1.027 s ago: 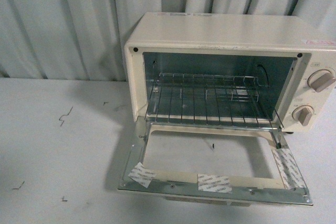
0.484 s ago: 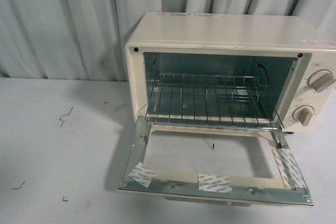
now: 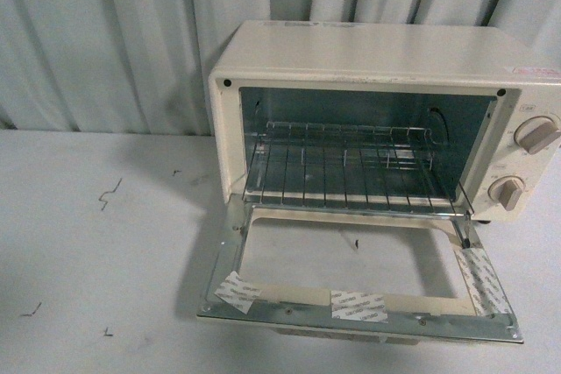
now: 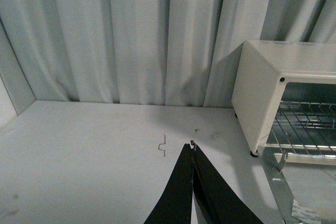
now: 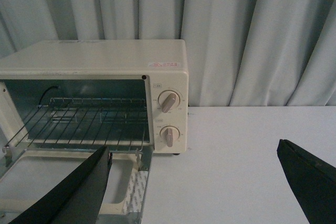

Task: Open oven

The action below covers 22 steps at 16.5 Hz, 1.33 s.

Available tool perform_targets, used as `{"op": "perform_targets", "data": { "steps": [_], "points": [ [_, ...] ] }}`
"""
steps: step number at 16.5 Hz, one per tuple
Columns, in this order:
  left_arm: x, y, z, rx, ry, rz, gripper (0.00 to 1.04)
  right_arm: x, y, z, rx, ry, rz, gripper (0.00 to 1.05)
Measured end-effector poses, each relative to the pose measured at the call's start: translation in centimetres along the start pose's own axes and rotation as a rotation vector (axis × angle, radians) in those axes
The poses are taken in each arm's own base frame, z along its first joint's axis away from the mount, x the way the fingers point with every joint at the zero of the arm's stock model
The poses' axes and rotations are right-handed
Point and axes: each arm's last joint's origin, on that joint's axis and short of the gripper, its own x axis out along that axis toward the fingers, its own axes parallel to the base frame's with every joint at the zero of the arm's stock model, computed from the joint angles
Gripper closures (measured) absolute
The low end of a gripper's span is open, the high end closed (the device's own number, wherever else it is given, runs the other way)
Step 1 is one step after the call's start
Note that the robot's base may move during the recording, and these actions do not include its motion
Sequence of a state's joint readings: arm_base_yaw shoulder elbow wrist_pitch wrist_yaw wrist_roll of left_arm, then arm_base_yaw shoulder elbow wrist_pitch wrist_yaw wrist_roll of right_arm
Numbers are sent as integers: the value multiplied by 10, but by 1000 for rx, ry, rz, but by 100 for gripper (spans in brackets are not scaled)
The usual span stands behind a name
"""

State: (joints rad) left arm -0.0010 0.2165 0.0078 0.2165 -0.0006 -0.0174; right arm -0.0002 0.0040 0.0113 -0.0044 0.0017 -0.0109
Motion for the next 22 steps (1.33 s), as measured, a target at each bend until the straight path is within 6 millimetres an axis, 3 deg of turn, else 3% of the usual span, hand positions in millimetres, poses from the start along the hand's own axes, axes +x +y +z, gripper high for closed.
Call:
{"op": "perform_targets", "data": {
  "steps": [5, 12, 13, 16, 21, 22],
  "points": [
    [-14, 0, 0, 0, -12, 1, 103, 0, 0, 0, 0, 1, 0, 6],
    [-13, 0, -3, 1, 10, 0, 103, 0, 0, 0, 0, 0, 2, 6],
    [-13, 0, -3, 0, 10, 0, 99, 0, 0, 0, 0, 0, 2, 6],
    [-13, 0, -3, 0, 10, 0, 70, 0, 0, 0, 0, 0, 1, 6],
    [-13, 0, -3, 1, 10, 0, 6, 0, 0, 0, 0, 0, 1, 6],
    [-13, 0, -3, 1, 10, 0, 7, 0, 0, 0, 0, 0, 1, 6]
  ]
}}
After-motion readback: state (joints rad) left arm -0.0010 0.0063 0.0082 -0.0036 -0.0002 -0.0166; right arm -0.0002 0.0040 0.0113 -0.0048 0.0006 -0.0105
